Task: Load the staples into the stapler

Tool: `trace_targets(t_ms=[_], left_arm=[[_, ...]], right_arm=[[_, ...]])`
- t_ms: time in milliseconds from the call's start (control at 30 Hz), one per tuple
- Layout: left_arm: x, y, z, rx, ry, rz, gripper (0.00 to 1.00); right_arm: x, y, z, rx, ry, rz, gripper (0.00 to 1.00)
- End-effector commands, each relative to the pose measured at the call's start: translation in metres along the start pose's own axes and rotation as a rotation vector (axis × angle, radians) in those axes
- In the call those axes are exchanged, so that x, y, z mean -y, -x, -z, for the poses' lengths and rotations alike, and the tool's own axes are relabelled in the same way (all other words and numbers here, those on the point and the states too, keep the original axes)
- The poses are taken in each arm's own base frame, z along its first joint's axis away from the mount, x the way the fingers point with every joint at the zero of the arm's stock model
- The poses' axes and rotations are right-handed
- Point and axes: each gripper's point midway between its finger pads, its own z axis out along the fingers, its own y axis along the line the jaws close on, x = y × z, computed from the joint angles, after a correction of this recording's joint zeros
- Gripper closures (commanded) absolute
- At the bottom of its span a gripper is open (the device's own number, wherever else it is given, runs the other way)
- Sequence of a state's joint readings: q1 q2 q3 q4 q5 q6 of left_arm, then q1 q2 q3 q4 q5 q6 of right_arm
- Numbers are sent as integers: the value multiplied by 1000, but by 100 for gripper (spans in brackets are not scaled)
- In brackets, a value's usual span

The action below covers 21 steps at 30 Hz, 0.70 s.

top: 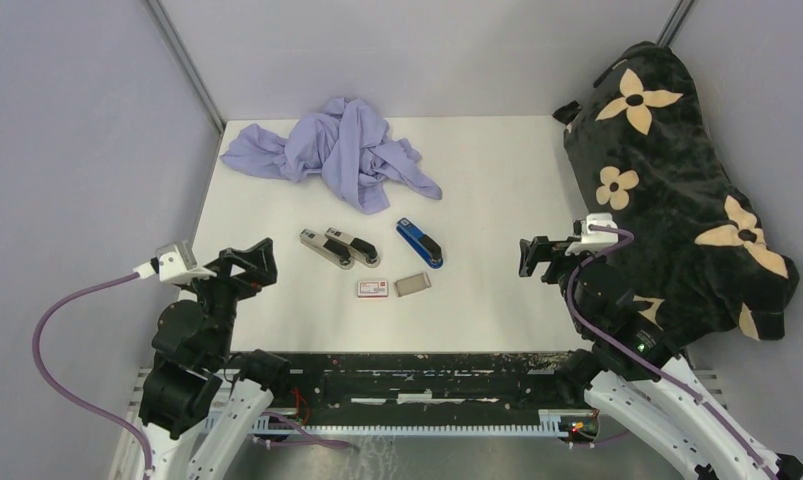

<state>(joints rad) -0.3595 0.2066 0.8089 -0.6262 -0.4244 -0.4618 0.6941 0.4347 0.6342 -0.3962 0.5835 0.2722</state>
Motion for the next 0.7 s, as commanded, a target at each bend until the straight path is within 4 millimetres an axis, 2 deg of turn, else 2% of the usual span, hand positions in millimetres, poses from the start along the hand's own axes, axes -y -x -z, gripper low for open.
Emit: trace_targets(t_ms=[0, 667], left_arm=[[-5, 10, -3, 51, 27, -23, 1], [-5, 7, -5, 38, 32, -24, 1]], right_arm=[[-10, 14, -5, 43, 27, -34, 0], [-18, 16, -7, 43, 62, -42, 0]])
